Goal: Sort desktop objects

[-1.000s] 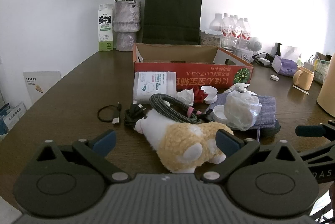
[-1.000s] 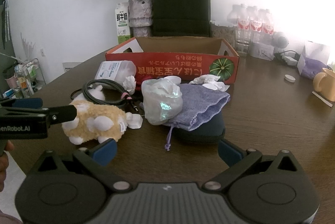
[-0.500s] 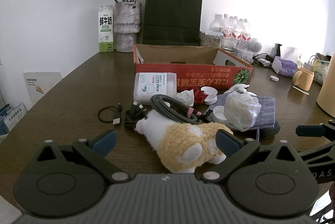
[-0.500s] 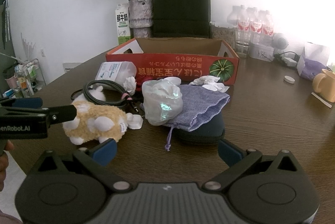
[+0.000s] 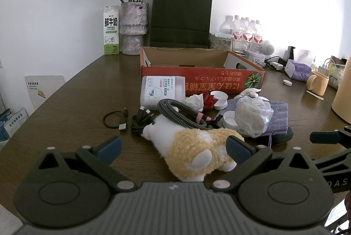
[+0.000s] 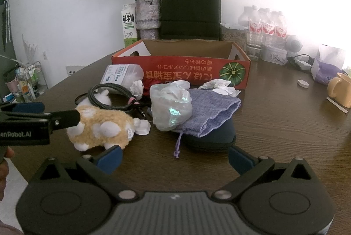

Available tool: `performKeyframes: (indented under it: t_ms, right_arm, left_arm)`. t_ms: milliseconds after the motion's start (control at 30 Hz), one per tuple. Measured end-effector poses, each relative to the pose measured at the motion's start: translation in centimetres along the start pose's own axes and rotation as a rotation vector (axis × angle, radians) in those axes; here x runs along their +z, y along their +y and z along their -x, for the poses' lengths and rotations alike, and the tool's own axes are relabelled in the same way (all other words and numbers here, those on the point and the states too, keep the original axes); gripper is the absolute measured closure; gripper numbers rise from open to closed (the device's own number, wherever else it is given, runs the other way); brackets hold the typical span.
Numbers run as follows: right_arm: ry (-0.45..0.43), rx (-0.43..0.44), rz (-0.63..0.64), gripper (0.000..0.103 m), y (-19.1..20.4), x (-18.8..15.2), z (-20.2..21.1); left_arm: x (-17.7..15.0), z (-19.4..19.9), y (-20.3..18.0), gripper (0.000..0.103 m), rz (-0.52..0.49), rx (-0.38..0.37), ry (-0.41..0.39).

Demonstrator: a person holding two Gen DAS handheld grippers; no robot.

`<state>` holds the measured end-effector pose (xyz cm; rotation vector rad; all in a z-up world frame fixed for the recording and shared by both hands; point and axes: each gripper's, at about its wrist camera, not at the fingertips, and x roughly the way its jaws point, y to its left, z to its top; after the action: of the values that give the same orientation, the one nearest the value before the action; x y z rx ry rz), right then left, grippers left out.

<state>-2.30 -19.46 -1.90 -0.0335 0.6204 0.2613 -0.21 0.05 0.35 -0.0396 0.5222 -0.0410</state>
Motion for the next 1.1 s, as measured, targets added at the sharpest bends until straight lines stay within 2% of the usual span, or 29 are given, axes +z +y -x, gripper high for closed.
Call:
performKeyframes:
  t_ms: [1100]
  right_arm:
    - [-0.009,-0.007,0.014,0.000,0.33,-0.06,0.19]
  left_arm:
    - [-0.12,0.55,0.30,0.000,0.001,0.001,-0.007]
